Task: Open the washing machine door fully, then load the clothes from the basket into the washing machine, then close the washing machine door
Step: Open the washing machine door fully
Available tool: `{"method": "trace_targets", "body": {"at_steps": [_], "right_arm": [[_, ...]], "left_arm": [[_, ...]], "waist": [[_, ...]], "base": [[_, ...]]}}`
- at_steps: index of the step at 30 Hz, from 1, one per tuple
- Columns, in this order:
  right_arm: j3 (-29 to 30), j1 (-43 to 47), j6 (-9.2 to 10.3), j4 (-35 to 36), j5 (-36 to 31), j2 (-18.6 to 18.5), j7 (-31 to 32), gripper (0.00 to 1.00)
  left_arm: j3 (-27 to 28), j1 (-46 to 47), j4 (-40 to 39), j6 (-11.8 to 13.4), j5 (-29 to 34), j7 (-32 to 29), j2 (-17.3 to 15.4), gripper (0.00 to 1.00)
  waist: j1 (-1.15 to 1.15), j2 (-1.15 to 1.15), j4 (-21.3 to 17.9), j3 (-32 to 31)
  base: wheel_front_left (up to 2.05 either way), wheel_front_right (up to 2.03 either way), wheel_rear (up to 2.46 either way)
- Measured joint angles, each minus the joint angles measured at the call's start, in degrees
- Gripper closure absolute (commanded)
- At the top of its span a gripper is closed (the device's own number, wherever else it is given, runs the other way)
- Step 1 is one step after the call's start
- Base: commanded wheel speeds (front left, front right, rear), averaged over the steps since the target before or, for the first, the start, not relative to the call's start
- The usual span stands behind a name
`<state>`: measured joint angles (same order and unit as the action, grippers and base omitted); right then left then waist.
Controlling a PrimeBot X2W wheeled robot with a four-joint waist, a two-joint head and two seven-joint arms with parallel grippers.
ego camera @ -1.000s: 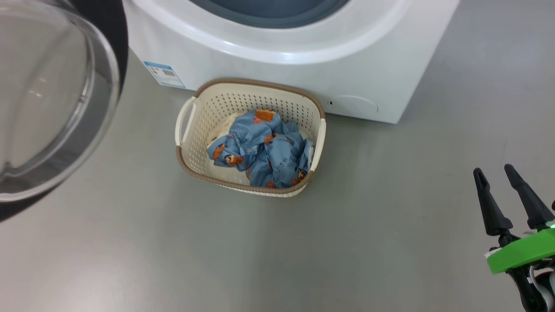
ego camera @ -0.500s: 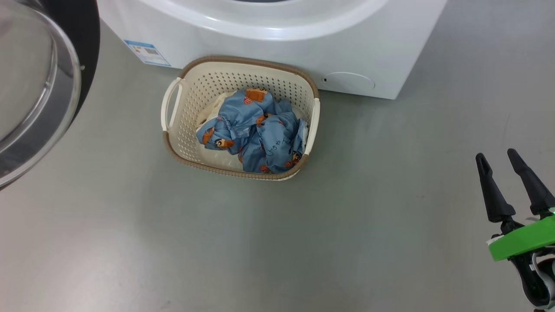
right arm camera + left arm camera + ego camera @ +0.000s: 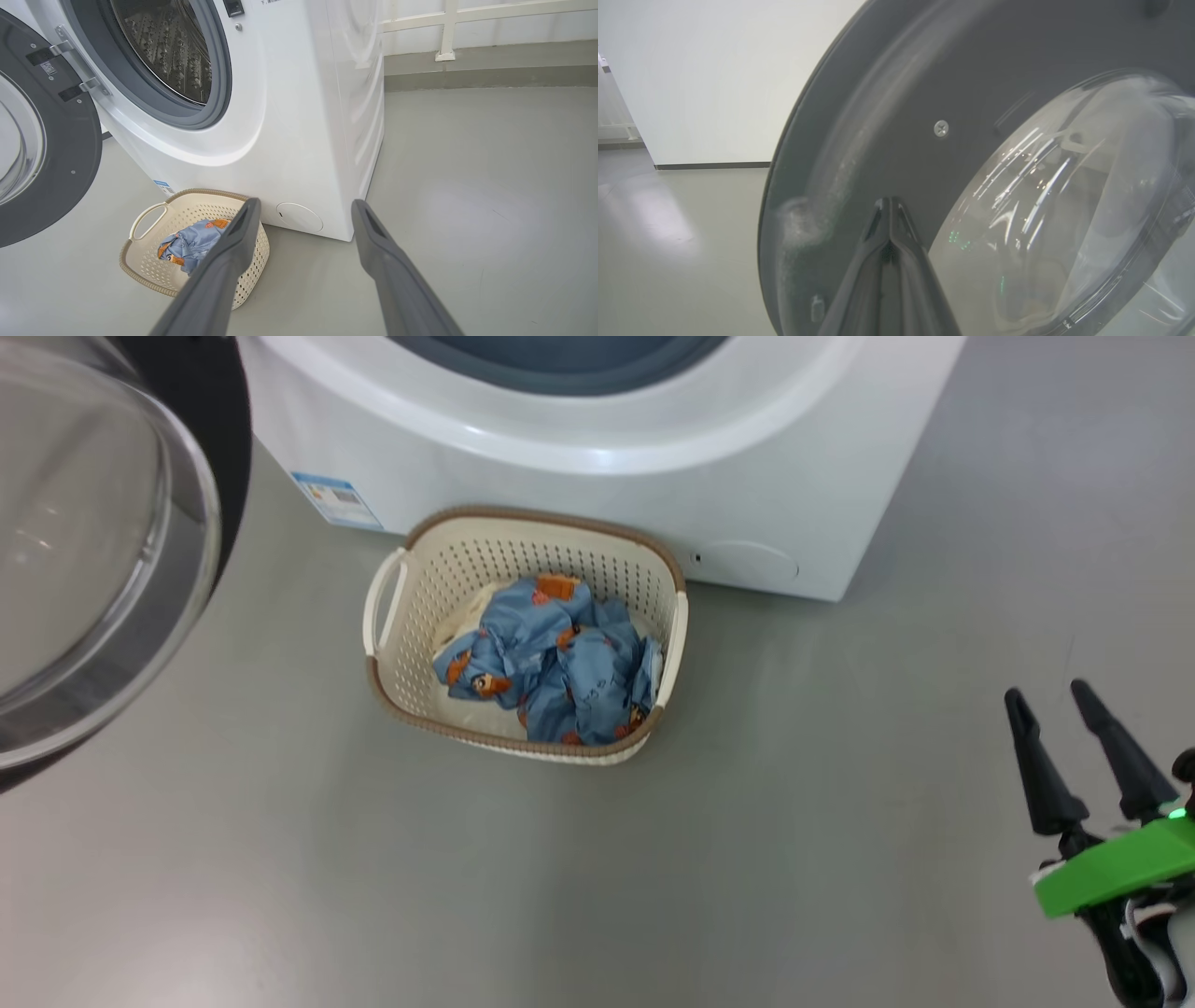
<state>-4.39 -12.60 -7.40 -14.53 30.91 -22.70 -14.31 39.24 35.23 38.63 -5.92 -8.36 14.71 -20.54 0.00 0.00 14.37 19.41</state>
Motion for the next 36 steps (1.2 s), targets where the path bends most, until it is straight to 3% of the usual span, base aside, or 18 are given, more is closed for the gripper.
{"method": "trace_targets", "body": {"at_steps": [6,8,13,14,15,16,17,27,36], "right_arm": [[-0.4,3.1,0.00,-0.5,0.0,1.2,0.0,0.00],[-0.3,3.8,0.00,-0.7,0.0,1.4,0.0,0.00],[-0.3,4.9,0.00,-0.9,0.1,1.9,0.0,0.00],[-0.2,5.2,0.00,-0.9,0.1,1.9,0.0,0.00],[-0.1,5.6,0.00,-0.9,0.3,2.0,0.0,0.00],[-0.1,6.1,0.00,-1.0,0.4,2.0,0.0,0.00],[-0.1,6.5,0.00,-1.0,0.5,2.0,0.0,0.00],[1.1,8.5,0.00,-1.0,0.5,2.8,0.0,0.00],[1.6,9.3,0.00,-0.9,0.5,3.5,0.0,0.00]], "left_arm": [[-0.7,-7.1,-3.9,-1.1,0.0,0.0,3.4,1.00],[-1.1,-9.0,-5.1,-1.4,-0.3,0.0,4.5,0.93],[-5.3,-14.6,-8.3,-1.4,-2.4,0.0,6.4,0.51],[-7.0,-15.9,-9.2,-1.4,-3.0,0.0,6.6,0.29],[-8.6,-17.2,-9.9,-1.4,-3.4,0.0,6.8,0.29],[-9.8,-18.4,-10.5,-1.4,-3.6,0.0,7.0,0.09],[-10.8,-19.5,-11.4,-1.5,-4.3,0.0,7.3,0.00],[-20.1,-26.6,-19.3,-1.5,-8.1,0.0,9.0,0.00],[-30.5,-30.7,-24.4,-1.5,-8.5,0.0,9.9,0.00]], "waist": [[0.00,0.00,0.4,-3.9],[0.00,0.00,0.6,-5.1],[0.00,0.00,1.2,-8.0],[0.00,0.00,1.3,-8.6],[0.00,0.00,1.4,-9.1],[0.00,0.00,1.6,-9.5],[0.00,0.00,1.7,-10.0],[0.00,0.00,1.6,-13.5],[0.00,0.00,-1.3,-14.8]], "base": [[0.00,0.00,0.00],[0.00,0.00,0.00],[0.00,0.00,0.00],[0.00,0.00,0.00],[0.00,0.00,0.00],[0.00,0.00,0.00],[0.00,0.00,0.00],[0.00,0.00,0.00],[0.00,0.00,0.00]]}}
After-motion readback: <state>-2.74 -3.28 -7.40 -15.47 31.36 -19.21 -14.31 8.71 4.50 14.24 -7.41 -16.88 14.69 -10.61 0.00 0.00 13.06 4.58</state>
